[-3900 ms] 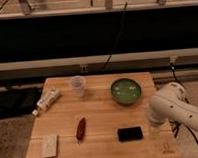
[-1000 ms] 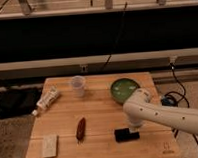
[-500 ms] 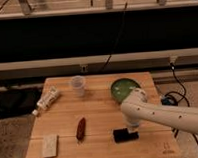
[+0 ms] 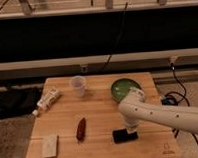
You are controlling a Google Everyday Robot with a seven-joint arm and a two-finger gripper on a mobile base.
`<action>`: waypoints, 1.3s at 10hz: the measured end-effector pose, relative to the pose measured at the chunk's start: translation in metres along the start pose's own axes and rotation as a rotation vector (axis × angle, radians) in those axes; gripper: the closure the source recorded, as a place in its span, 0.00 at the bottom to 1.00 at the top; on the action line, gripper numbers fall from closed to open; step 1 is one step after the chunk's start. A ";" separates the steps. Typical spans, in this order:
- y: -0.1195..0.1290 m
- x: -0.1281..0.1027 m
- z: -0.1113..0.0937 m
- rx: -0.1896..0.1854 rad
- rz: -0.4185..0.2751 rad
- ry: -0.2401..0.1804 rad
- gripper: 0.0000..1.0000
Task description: Push the eraser across the table
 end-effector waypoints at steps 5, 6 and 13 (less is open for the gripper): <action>0.000 -0.007 0.000 -0.006 -0.013 0.007 0.99; 0.000 -0.007 0.000 -0.006 -0.013 0.006 0.99; 0.002 -0.012 0.000 -0.014 -0.037 0.020 0.99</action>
